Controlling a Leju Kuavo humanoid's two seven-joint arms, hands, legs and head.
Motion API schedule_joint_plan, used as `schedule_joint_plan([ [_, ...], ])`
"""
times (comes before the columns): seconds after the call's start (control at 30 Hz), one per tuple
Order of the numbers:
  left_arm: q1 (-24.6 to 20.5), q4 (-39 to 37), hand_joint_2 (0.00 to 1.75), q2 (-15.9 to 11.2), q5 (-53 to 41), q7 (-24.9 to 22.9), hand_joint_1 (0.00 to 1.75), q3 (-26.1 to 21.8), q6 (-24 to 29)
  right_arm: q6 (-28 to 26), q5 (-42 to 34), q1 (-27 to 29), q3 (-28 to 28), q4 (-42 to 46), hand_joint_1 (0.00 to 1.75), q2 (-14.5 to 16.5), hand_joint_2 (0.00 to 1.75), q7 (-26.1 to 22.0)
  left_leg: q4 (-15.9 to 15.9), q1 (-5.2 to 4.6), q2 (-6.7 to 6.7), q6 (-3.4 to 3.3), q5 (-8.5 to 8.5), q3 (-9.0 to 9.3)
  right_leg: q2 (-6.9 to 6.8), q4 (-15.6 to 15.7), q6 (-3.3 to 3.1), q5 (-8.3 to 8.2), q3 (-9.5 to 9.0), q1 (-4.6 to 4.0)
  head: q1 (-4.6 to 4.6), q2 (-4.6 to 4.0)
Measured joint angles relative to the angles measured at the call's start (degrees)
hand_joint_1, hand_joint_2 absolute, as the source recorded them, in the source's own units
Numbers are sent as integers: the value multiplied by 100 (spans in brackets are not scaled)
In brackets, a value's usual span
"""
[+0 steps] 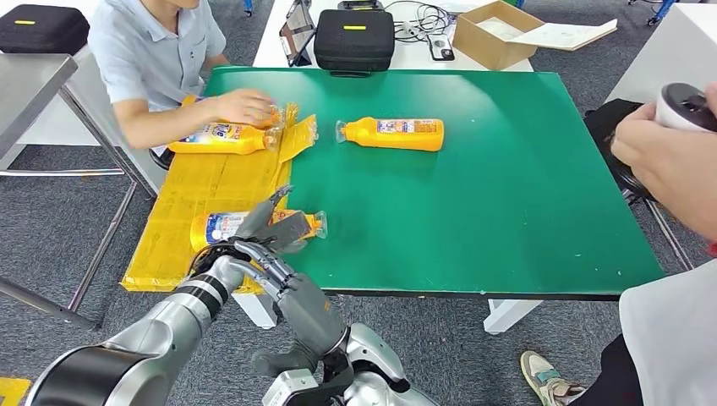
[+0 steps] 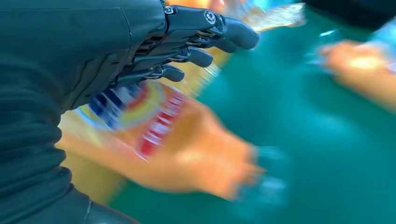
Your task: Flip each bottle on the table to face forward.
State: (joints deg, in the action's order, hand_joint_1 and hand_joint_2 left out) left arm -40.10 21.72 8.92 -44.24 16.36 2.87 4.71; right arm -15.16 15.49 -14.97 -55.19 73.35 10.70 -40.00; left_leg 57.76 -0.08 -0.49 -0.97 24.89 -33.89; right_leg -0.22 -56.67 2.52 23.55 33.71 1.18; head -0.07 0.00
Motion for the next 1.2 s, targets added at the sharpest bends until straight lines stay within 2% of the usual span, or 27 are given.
schedule_joint_plan([
  [0.1,155,220,175,112,1205,479,0,-451,-674,-94,-46,0,-38,0,0,-28,0,0,0,0,3,0,0,-4,2,0,0,0,6,-1,1,0],
  [0.2,350,513,175,182,1942,607,0,-681,-1059,-164,-78,3,-91,0,0,-63,0,0,0,0,6,0,0,-12,3,0,0,0,15,-1,1,0],
  [0.33,689,1020,175,216,2538,705,0,-674,-1016,-236,-81,23,-128,0,0,-105,0,0,0,0,8,0,0,-20,4,0,0,0,24,-1,1,0],
  [0.53,1498,2473,175,256,4321,703,0,-397,-1233,-442,-92,69,-172,121,0,-206,0,0,0,0,15,0,1,-47,11,0,0,0,52,-1,1,0],
  [0.7,1812,3172,175,256,4495,636,0,-255,-1267,-468,-93,71,-219,215,0,-268,0,0,0,0,14,0,1,-54,10,0,0,0,58,-1,0,0],
  [0.83,1932,3463,175,248,4782,651,0,-169,-1233,-495,-144,73,-250,313,0,-303,175,0,0,1,15,0,1,-54,11,0,0,0,58,-1,1,0],
  [1.0,2213,4081,175,169,5641,672,0,52,-1048,-525,-235,96,-331,632,0,-413,175,0,0,1,15,0,1,-55,11,0,0,0,58,-2,1,0],
  [1.13,2499,4553,175,89,5793,681,0,230,-948,-497,-331,183,-324,749,0,-490,0,0,0,1,15,0,2,-59,11,0,0,0,62,-2,1,0],
  [1.17,2579,4668,175,72,5784,718,0,271,-884,-499,-385,223,-304,781,0,-505,0,0,0,1,16,1,3,-60,11,0,0,0,63,-1,1,0],
  [1.2,2708,4833,175,52,5714,799,0,316,-752,-564,-417,305,-242,831,0,-521,44,0,0,1,17,1,5,-59,11,0,0,1,63,-1,0,0],
])
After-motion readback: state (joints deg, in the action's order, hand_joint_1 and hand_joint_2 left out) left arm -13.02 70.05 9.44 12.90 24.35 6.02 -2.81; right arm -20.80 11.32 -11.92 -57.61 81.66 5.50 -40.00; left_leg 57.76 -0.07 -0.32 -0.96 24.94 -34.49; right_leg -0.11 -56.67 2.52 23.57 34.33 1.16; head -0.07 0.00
